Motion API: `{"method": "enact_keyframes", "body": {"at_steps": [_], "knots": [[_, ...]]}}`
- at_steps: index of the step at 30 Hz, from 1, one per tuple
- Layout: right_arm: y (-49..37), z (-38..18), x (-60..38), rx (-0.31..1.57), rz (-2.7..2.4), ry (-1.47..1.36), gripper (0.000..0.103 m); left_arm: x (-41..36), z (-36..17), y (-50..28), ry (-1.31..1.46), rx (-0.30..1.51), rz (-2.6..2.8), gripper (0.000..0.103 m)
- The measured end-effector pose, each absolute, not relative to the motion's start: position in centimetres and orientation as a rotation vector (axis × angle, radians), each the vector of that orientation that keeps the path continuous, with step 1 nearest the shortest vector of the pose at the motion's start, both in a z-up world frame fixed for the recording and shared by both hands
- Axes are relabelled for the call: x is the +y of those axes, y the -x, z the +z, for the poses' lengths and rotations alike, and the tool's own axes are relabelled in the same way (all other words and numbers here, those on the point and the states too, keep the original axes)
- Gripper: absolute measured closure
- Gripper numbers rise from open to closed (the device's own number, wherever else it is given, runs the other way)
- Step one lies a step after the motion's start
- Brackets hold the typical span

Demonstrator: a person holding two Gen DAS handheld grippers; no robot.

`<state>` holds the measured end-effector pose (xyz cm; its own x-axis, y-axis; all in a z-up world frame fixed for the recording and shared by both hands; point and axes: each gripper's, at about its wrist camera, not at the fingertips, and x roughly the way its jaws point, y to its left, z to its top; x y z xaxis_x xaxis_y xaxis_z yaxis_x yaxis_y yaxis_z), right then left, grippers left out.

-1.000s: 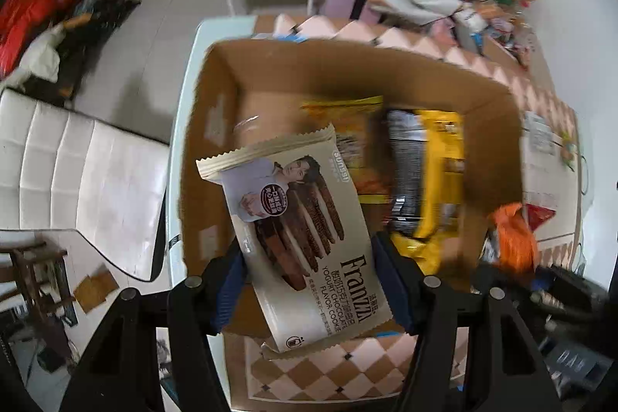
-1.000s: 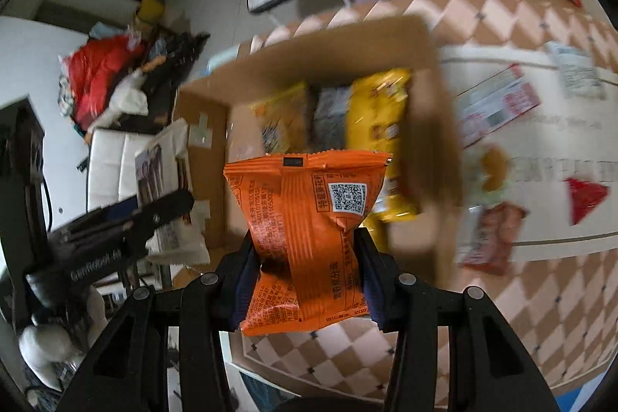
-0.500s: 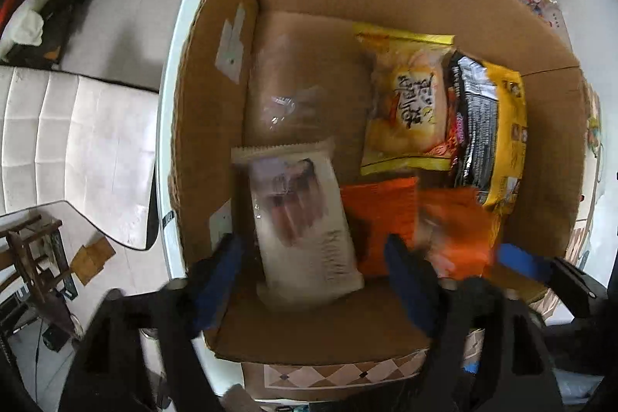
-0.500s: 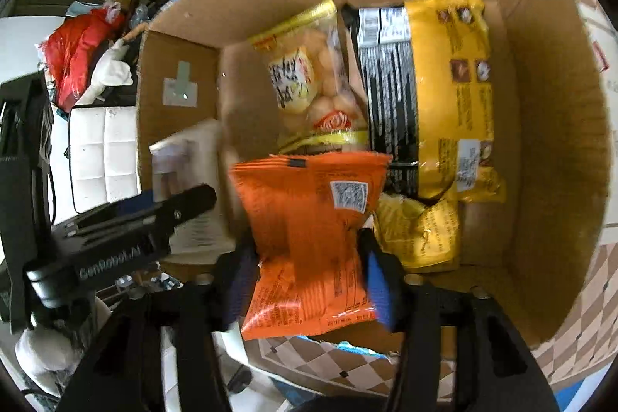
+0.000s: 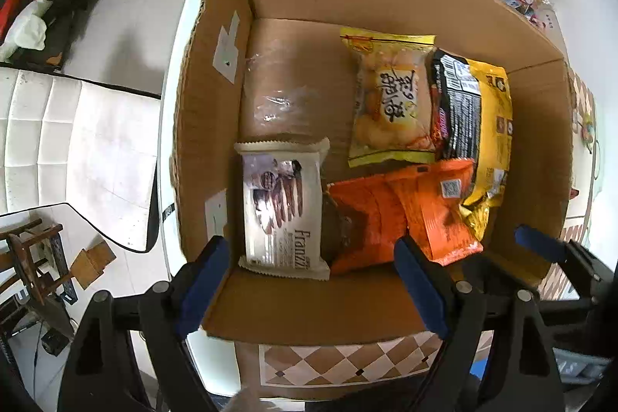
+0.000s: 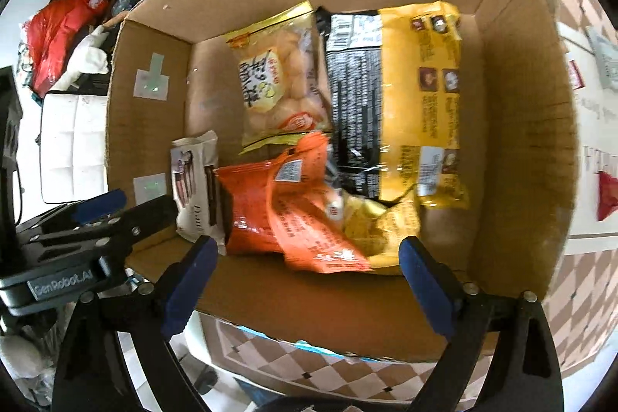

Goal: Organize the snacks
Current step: 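Lower both packs into the box and open both tools, then withdraw both tools from the box back over the table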

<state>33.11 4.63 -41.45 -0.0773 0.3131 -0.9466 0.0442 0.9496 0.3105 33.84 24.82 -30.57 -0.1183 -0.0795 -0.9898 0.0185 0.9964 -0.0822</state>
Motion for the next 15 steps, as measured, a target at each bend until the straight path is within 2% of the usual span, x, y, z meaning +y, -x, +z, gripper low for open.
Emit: {"method": "enact_keyframes", "body": {"at_steps": [15], "knots": [[-28.5,-35.2,0.6,1.445,0.132,-0.139,0.006,23.2,-24.5,-28.2,0.001,1.439,-0.057,0.016]]}}
